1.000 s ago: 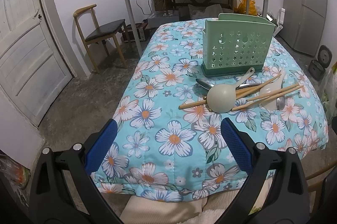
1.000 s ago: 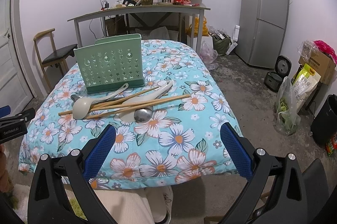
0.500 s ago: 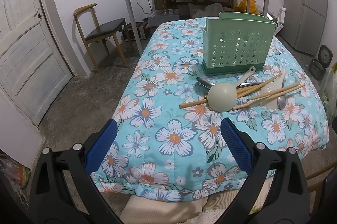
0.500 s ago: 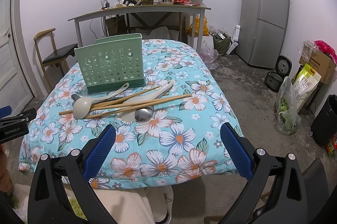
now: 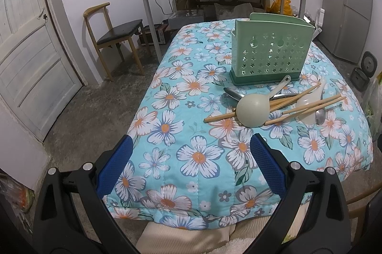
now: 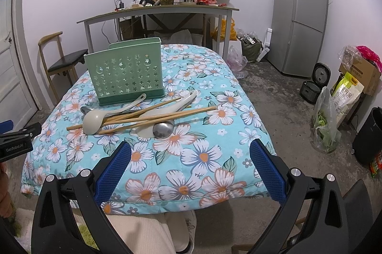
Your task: Organize utensils
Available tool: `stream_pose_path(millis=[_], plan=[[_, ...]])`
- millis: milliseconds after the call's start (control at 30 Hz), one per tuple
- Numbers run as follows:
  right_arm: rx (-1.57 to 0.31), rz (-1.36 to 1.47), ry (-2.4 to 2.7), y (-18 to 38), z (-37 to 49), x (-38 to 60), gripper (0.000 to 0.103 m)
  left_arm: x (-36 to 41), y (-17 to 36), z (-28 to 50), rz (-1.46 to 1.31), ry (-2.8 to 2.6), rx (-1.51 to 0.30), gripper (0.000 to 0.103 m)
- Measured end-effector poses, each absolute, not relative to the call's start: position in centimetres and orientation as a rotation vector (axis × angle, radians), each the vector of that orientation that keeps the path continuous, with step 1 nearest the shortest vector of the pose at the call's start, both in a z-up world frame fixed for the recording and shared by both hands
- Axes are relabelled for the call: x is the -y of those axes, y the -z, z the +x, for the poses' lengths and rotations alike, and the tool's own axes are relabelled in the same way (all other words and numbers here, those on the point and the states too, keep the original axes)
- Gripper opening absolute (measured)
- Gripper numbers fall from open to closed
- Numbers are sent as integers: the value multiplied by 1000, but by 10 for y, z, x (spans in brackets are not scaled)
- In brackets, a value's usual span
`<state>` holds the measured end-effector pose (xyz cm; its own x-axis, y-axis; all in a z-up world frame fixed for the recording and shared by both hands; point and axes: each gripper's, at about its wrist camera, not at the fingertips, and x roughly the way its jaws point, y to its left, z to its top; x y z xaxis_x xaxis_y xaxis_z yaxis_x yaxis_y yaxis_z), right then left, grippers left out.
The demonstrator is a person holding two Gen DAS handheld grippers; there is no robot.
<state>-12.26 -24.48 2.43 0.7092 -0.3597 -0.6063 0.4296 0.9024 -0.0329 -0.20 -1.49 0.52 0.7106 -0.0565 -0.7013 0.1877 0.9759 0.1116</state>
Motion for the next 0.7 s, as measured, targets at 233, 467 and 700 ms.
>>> stream_pose_path(millis=[233, 467, 700], plan=[[-662, 118, 445, -18, -116, 245, 97, 12, 1, 6, 175, 136, -785, 95], [-710, 121, 435, -8, -98, 247, 97, 13, 6, 26, 165, 132, -797, 95], [-806, 143, 383, -1, -67, 245, 97, 15, 20, 51, 152, 137, -863, 95]])
